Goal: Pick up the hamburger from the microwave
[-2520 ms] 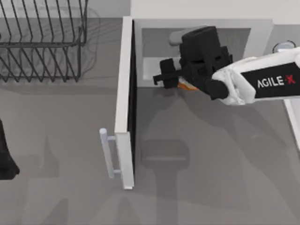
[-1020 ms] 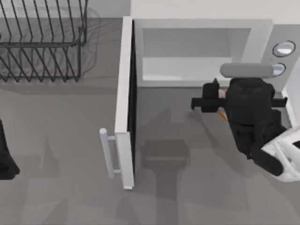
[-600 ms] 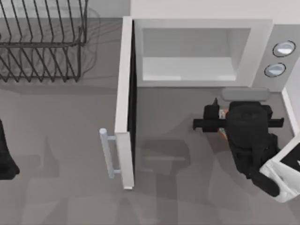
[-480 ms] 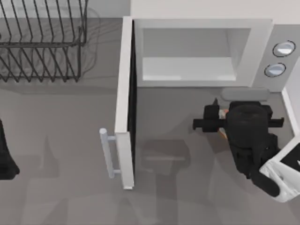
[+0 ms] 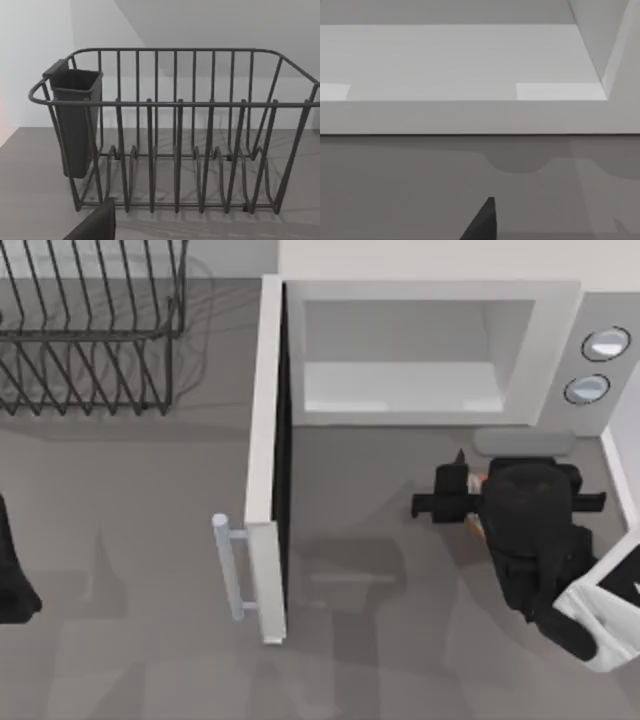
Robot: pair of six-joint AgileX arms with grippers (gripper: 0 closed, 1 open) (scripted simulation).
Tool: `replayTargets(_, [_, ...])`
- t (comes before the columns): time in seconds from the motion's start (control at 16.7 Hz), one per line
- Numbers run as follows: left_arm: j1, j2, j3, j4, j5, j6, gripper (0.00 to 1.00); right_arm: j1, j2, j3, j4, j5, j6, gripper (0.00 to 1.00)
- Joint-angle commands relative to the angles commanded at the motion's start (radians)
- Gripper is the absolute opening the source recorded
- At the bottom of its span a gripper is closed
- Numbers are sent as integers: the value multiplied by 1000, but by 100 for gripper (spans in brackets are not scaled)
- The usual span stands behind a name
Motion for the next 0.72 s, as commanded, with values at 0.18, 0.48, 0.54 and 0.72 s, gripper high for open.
replayTargets(0.18, [0,0,0,0,0,0,100,0,0,0,0,0,0,75])
replayTargets(0.48, [0,0,0,0,0,0,100,0,0,0,0,0,0,100])
replayTargets(0.54, [0,0,0,0,0,0,100,0,0,0,0,0,0,100])
replayTargets(0.72, [0,0,0,0,0,0,100,0,0,0,0,0,0,100])
